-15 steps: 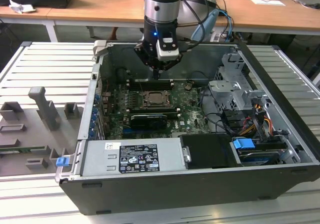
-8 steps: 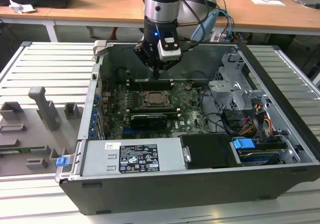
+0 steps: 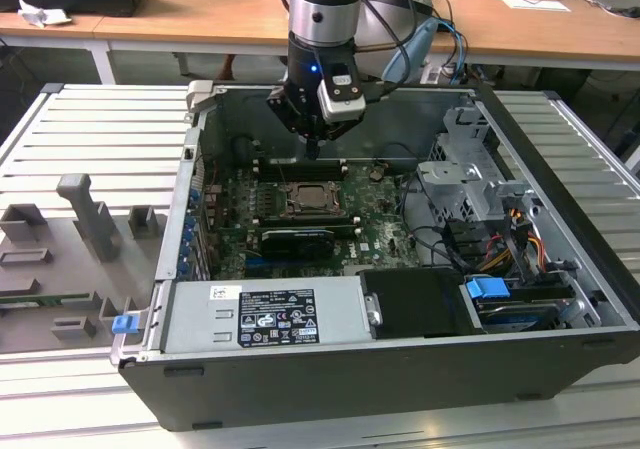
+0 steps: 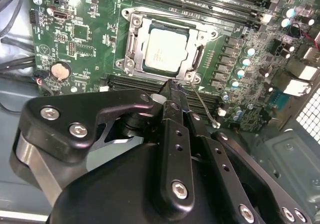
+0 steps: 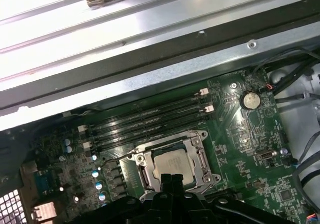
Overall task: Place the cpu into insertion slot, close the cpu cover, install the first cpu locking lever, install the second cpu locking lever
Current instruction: 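Install the first cpu locking lever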
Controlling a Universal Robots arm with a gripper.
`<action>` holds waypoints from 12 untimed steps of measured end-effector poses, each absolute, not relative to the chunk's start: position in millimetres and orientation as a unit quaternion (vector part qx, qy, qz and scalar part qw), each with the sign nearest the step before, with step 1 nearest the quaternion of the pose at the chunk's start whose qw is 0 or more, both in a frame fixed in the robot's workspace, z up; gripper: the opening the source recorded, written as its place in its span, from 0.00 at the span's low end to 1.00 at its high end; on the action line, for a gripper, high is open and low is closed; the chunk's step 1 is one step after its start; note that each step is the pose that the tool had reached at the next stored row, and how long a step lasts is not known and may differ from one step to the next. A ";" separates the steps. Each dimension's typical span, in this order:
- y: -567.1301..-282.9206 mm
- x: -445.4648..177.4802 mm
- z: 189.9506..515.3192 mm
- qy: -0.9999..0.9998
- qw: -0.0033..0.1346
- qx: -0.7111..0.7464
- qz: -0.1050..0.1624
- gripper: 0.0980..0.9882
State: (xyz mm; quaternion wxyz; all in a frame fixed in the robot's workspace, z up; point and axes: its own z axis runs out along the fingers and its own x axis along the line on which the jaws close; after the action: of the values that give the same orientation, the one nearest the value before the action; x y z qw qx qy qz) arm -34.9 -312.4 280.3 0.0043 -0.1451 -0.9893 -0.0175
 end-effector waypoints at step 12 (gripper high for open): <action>-312.4 -34.9 280.2 -0.998 0.006 -0.055 -0.017 0.01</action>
State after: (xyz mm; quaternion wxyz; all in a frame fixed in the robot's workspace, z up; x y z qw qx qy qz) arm -34.9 -312.4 280.2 0.0059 -0.0554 -0.9983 -0.0170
